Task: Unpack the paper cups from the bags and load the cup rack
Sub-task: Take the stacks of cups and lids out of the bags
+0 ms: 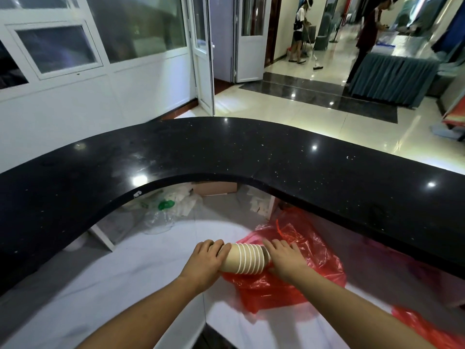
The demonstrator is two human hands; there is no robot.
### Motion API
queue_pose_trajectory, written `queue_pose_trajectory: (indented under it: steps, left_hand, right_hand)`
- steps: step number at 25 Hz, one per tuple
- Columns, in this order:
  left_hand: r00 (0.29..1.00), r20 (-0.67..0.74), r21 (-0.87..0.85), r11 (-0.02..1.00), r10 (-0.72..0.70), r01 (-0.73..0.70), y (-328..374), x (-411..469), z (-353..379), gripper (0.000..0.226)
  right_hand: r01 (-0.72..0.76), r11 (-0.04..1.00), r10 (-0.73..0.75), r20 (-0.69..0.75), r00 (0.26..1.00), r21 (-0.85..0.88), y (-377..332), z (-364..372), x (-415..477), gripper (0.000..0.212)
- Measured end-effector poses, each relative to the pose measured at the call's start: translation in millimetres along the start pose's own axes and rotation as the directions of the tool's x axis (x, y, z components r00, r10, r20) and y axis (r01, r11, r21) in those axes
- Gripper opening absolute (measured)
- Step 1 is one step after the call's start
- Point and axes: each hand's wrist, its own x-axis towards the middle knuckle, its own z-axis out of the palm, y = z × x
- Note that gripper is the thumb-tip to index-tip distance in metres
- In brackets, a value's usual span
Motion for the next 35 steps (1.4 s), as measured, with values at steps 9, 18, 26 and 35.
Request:
queue_pose_trajectory:
  steps: [9, 18, 26, 35]
  left_hand:
    - [0.999, 0.027, -0.082, 0.996, -0.022, 0.024, 0.2, 2.5, 32.4, 0.087]
    - [0.997, 0.057, -0.303, 0.951, -0.051, 0.066, 8.1, 8.6, 57.4, 0.084]
    - [0.992, 0.076, -0.430, 0.895, -0.099, 0.122, 8.3, 16.4, 79.4, 0.080]
    - [0.998, 0.002, -0.397, 0.915, -0.069, 0.064, -4.2, 29.6, 38.5, 0.078]
  right_hand:
    - [-0.264, 0.938, 0.322, -0.280, 0.905, 0.225, 52.6, 26.8, -37.9, 0.053]
    - [-0.276, 0.639, 0.379, 0.018, 0.925, 0.718, 47.0, 49.7, -28.0, 0.055]
    - [-0.309, 0.637, 0.385, 0.056, 0.921, 0.706, 44.7, 62.4, -19.6, 0.059]
    - [-0.397, 0.716, 0.399, 0.131, 0.908, 0.574, 81.7, 42.9, -27.8, 0.074]
